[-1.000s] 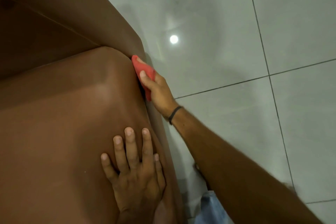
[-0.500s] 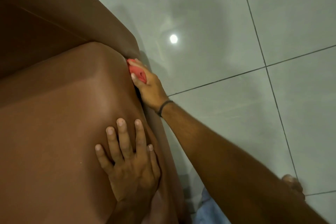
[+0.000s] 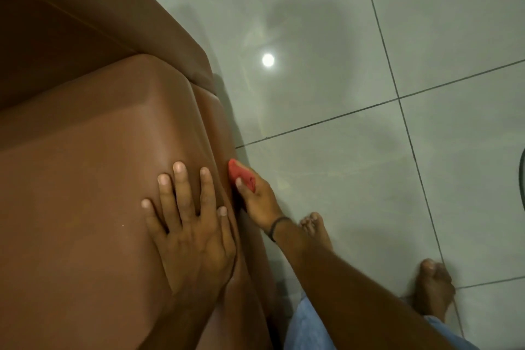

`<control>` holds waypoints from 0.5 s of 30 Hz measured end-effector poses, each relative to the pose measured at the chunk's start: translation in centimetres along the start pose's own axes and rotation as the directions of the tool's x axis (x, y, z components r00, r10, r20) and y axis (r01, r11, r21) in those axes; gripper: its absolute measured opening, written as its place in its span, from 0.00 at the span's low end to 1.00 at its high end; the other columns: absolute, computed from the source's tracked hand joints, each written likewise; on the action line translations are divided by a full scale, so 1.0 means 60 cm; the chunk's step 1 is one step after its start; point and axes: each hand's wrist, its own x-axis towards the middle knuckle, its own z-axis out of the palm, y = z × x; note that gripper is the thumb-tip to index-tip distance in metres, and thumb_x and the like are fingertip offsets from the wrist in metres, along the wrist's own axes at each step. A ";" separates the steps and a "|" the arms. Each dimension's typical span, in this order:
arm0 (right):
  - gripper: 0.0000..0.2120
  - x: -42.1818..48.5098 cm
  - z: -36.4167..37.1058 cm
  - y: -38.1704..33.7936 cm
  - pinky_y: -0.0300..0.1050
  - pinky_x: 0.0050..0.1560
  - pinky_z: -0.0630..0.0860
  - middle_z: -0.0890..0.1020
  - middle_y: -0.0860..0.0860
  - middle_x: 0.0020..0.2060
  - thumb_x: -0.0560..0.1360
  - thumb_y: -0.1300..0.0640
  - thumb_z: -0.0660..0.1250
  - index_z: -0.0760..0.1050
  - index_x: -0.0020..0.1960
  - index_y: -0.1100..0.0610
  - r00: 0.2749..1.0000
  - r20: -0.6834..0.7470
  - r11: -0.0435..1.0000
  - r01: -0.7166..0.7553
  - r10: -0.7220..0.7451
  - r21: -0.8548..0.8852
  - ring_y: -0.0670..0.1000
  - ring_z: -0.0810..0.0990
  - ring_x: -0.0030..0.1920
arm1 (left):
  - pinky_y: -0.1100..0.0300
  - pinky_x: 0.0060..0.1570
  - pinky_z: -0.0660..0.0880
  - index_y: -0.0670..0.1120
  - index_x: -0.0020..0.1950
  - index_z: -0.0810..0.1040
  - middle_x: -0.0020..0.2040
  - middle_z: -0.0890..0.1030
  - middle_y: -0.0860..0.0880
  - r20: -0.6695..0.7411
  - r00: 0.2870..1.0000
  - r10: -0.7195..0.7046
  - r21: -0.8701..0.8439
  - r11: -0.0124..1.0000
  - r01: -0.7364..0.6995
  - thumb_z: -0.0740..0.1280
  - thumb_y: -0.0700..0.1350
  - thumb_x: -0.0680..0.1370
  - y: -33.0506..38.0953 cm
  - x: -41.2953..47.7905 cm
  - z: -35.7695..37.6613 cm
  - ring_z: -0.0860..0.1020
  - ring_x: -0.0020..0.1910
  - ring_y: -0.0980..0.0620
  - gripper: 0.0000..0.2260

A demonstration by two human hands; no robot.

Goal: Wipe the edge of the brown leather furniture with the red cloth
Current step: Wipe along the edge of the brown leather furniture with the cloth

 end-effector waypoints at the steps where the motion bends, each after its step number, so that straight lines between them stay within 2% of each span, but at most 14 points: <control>1: 0.26 0.022 0.006 -0.022 0.59 0.81 0.67 0.73 0.49 0.79 0.84 0.47 0.63 0.68 0.81 0.48 0.999 -0.037 1.000 -0.023 0.024 0.017 0.51 0.71 0.80 | 0.34 0.83 0.45 0.46 0.87 0.58 0.88 0.47 0.40 0.012 1.000 0.011 -0.014 1.000 -0.010 0.57 0.52 0.84 -0.004 -0.004 -0.008 0.49 0.87 0.37 0.31; 3: 0.25 0.056 0.024 -0.065 0.58 0.83 0.64 0.72 0.51 0.80 0.85 0.50 0.63 0.67 0.81 0.49 0.995 -0.096 1.000 -0.014 0.016 0.023 0.52 0.69 0.81 | 0.33 0.82 0.49 0.44 0.86 0.60 0.88 0.51 0.39 0.019 0.998 0.057 -0.033 0.998 -0.057 0.56 0.52 0.84 -0.015 -0.021 -0.017 0.52 0.86 0.37 0.30; 4: 0.26 0.060 0.037 -0.082 0.58 0.84 0.61 0.70 0.50 0.81 0.85 0.50 0.62 0.67 0.81 0.50 0.993 -0.107 0.999 0.040 -0.039 0.005 0.52 0.66 0.82 | 0.33 0.82 0.52 0.44 0.86 0.61 0.88 0.52 0.39 0.020 0.997 0.074 -0.035 0.997 -0.073 0.55 0.52 0.85 -0.020 -0.033 -0.019 0.53 0.86 0.37 0.29; 6: 0.25 0.035 0.054 -0.087 0.57 0.86 0.56 0.68 0.48 0.82 0.84 0.50 0.61 0.67 0.81 0.50 0.985 -0.084 0.988 0.152 -0.153 -0.027 0.49 0.61 0.84 | 0.33 0.81 0.53 0.44 0.85 0.61 0.87 0.53 0.40 0.022 0.996 0.081 -0.057 0.995 -0.080 0.54 0.52 0.84 -0.027 -0.052 -0.018 0.55 0.86 0.37 0.29; 8: 0.25 -0.022 0.052 -0.049 0.56 0.86 0.55 0.67 0.43 0.82 0.85 0.48 0.60 0.66 0.81 0.47 0.985 -0.044 0.986 0.167 -0.167 -0.002 0.45 0.60 0.84 | 0.33 0.81 0.52 0.44 0.85 0.62 0.87 0.54 0.39 0.017 0.997 0.076 -0.079 0.994 -0.074 0.54 0.52 0.84 -0.026 -0.058 -0.015 0.55 0.86 0.37 0.29; 10: 0.25 -0.076 0.031 0.010 0.54 0.85 0.59 0.67 0.41 0.82 0.85 0.47 0.60 0.66 0.82 0.46 0.998 -0.016 0.995 0.058 -0.057 0.075 0.44 0.62 0.83 | 0.33 0.81 0.51 0.44 0.85 0.61 0.87 0.54 0.39 0.002 0.998 0.069 -0.061 0.996 -0.068 0.55 0.51 0.84 -0.021 -0.055 -0.010 0.56 0.85 0.37 0.29; 13: 0.24 -0.084 0.002 0.071 0.57 0.84 0.62 0.70 0.47 0.81 0.86 0.52 0.61 0.66 0.81 0.49 0.989 -0.016 0.980 -0.143 0.146 0.137 0.49 0.67 0.82 | 0.34 0.82 0.49 0.45 0.86 0.58 0.87 0.52 0.40 -0.032 0.998 0.059 -0.047 0.997 -0.060 0.55 0.51 0.84 -0.019 -0.056 0.005 0.55 0.85 0.37 0.30; 15: 0.24 -0.048 0.002 0.066 0.58 0.83 0.63 0.70 0.50 0.81 0.86 0.52 0.62 0.66 0.81 0.50 0.986 -0.037 0.980 -0.158 0.163 0.122 0.53 0.68 0.81 | 0.34 0.82 0.48 0.46 0.87 0.55 0.87 0.51 0.41 -0.048 0.997 0.059 -0.035 0.998 -0.061 0.54 0.51 0.85 -0.020 -0.057 0.016 0.53 0.86 0.37 0.30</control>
